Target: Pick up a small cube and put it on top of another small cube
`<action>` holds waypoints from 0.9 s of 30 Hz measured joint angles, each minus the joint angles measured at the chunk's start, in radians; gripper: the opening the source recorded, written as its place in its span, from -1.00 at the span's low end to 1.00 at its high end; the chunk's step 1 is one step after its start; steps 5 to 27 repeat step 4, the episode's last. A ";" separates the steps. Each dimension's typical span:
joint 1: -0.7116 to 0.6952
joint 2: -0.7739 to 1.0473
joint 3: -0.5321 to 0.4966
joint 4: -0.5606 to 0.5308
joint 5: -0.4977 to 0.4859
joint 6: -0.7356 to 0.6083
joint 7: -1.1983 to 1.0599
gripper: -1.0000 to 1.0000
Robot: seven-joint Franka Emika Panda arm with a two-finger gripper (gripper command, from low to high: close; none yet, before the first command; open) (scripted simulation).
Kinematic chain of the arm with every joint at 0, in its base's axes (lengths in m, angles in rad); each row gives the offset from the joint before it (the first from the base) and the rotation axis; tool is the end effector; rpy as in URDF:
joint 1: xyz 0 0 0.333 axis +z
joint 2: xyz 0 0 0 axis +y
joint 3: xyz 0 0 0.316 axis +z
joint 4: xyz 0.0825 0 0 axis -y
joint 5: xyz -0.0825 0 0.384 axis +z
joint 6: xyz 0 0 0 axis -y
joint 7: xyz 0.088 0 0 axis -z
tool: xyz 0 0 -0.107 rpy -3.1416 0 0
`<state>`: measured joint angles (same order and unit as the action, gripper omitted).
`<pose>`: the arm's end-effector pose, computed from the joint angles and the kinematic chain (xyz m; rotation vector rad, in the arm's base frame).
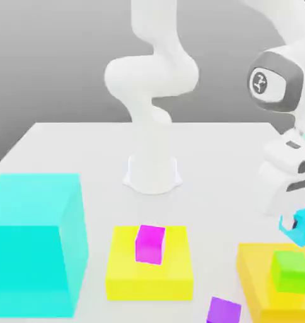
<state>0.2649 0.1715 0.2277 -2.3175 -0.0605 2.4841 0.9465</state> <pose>0.4592 0.2476 0.2702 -3.0747 0.6381 0.0012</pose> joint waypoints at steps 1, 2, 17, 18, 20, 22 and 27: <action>0.002 0.022 -0.003 -0.004 -0.009 0.025 0.006 1.00; 0.002 0.022 -0.003 -0.004 -0.009 0.025 0.006 1.00; 0.002 0.022 -0.003 -0.004 -0.009 0.025 0.006 1.00; 0.002 0.022 -0.003 -0.004 -0.009 0.025 0.006 1.00; 0.002 0.022 -0.003 -0.004 -0.009 0.025 0.006 1.00; 0.002 0.022 -0.003 -0.004 -0.009 0.025 0.006 1.00; 0.002 0.022 -0.003 -0.004 -0.009 0.025 0.006 1.00</action>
